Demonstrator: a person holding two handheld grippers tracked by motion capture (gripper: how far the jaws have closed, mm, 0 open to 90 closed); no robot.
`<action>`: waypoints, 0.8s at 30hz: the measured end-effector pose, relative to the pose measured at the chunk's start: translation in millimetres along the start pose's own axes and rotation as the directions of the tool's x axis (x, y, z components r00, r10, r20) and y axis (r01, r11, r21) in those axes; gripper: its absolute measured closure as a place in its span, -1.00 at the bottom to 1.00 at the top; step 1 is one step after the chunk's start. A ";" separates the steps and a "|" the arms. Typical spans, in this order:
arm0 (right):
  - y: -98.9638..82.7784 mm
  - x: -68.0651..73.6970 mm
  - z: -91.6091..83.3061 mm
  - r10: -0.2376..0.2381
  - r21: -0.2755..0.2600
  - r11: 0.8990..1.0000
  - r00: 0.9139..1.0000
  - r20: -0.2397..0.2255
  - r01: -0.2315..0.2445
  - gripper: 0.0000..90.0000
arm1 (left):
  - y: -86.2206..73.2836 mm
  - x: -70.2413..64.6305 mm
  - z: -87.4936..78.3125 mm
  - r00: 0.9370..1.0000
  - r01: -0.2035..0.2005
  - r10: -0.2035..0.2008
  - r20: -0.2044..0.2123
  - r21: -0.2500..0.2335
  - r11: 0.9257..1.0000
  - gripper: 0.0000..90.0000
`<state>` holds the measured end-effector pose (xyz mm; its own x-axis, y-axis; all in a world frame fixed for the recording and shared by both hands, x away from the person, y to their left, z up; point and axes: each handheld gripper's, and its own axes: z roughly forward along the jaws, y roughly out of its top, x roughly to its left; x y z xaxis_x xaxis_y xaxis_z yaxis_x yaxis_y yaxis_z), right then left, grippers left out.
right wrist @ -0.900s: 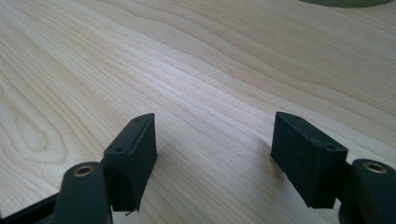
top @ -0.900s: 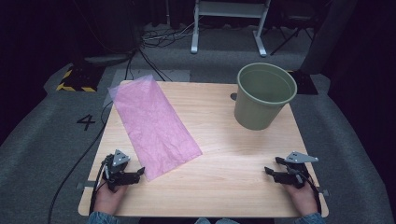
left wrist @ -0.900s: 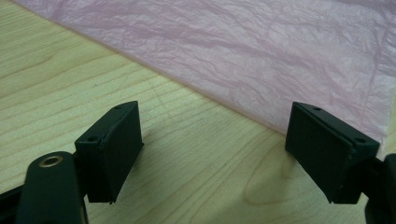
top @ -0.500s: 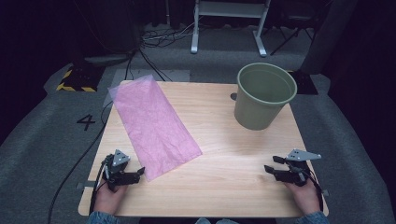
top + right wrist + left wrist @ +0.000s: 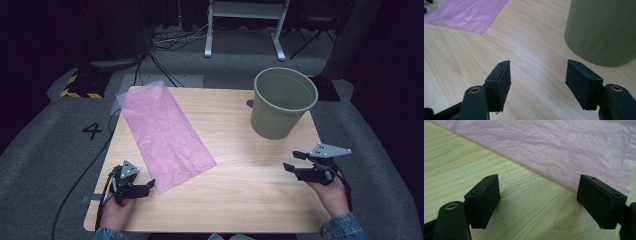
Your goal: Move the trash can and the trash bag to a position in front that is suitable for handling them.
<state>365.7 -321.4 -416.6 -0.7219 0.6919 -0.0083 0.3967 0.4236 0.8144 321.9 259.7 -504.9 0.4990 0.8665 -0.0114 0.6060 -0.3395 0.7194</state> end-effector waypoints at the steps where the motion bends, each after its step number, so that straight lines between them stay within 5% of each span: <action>1: 4.6 -1.2 -1.8 0.000 -0.008 1.000 1.000 -0.006 0.000 -0.18 | -0.2 -0.2 -0.1 1.000 0.001 -0.001 0.000 0.000 1.000 -0.59; 8: 29.1 -9.7 -12.0 0.001 -0.051 0.999 1.000 -0.025 -0.003 -0.16 | -0.6 -0.3 -0.5 1.000 -0.001 0.001 -0.002 -0.002 1.000 -0.58; 24: 93.1 -24.0 -21.6 -0.037 -0.099 0.994 0.999 0.016 0.038 -0.13 | -0.1 -0.4 0.1 1.000 0.001 -0.001 0.001 -0.002 1.000 -0.58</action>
<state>407.7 -311.2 -328.1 -0.7268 0.6852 -0.0475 0.3106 0.3896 0.8670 321.7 259.3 -505.1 0.4992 0.8664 -0.0133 0.6055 -0.3378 0.7206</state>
